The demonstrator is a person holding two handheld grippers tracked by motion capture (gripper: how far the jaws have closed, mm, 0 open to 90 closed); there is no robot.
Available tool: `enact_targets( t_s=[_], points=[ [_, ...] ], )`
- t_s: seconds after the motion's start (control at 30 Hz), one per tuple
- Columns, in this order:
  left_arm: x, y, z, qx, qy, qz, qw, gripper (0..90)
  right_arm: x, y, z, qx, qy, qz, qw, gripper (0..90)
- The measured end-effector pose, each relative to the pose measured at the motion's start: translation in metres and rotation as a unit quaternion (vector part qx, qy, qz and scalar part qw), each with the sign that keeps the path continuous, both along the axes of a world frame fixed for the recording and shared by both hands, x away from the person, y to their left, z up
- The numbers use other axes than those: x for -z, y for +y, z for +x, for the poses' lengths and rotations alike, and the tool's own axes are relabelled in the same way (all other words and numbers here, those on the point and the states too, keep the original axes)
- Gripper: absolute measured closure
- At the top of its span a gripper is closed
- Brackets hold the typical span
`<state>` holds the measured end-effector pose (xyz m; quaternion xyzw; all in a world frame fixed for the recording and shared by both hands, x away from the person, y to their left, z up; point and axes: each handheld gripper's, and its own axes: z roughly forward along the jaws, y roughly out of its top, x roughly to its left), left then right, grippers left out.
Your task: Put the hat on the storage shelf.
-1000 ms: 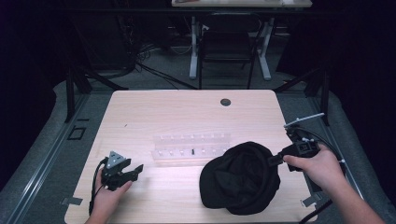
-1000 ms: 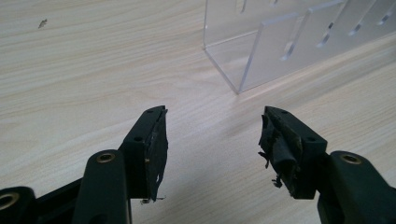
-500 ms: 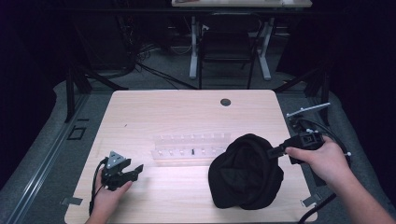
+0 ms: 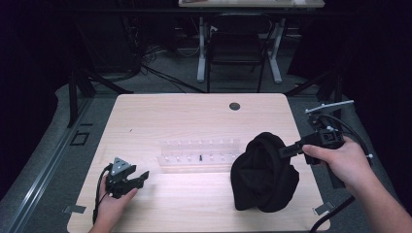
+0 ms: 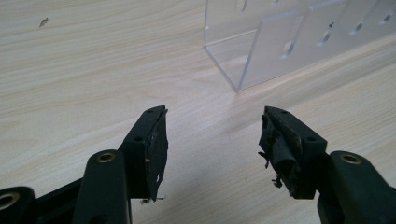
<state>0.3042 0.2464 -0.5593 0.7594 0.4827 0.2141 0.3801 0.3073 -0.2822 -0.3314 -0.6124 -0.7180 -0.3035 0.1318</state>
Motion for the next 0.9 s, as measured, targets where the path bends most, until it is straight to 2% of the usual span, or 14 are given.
enact_targets(
  t_s=[0.2,0.23,0.27,0.43,0.6,0.63,0.67,0.73,0.77,0.83,0.9],
  points=[
    [0.0,0.0,0.0,0.0,0.0,0.0,1.0,41.6,-0.003,-0.005,0.003,0.014,0.003,0.035,0.9993,88.2],
    [0.0,0.0,0.0,-0.001,0.0,0.0,1.0,41.6,-0.004,-0.008,0.004,0.017,0.009,0.046,0.9988,88.2],
    [0.0,0.0,0.0,-0.001,0.0,-0.001,1.0,41.6,-0.003,-0.009,0.004,0.017,0.003,0.051,0.9985,88.2],
    [0.0,0.0,0.0,0.001,0.002,0.002,1.0,41.6,-0.005,-0.014,0.006,0.024,0.005,0.084,0.9962,88.2],
    [0.0,0.0,0.0,0.001,0.003,0.002,1.0,41.6,-0.008,-0.014,0.008,0.021,0.003,0.105,0.9943,88.2],
    [0.0,0.0,0.0,0.001,0.003,0.002,1.0,41.6,-0.009,-0.013,0.008,0.024,-0.002,0.117,0.9928,88.1],
    [0.0,0.0,0.0,0.001,0.003,0.002,1.0,41.6,-0.009,-0.013,0.008,0.024,-0.002,0.117,0.9928,88.1],
    [0.0,0.0,0.0,-0.001,0.001,0.0,1.0,41.6,-0.01,-0.012,0.009,0.017,-0.004,0.135,0.9907,88.1],
    [0.0,0.0,0.0,-0.001,0.001,0.0,1.0,41.6,-0.01,-0.009,0.011,0.017,-0.007,0.152,0.9883,88.2],
    [0.0,0.0,0.0,0.0,0.001,0.0,1.0,41.6,-0.01,-0.008,0.012,0.012,-0.009,0.165,0.9862,88.2],
    [0.0,0.0,0.0,0.0,0.001,0.0,1.0,41.7,-0.01,-0.006,0.013,0.01,-0.011,0.169,0.9855,88.1]
  ],
)
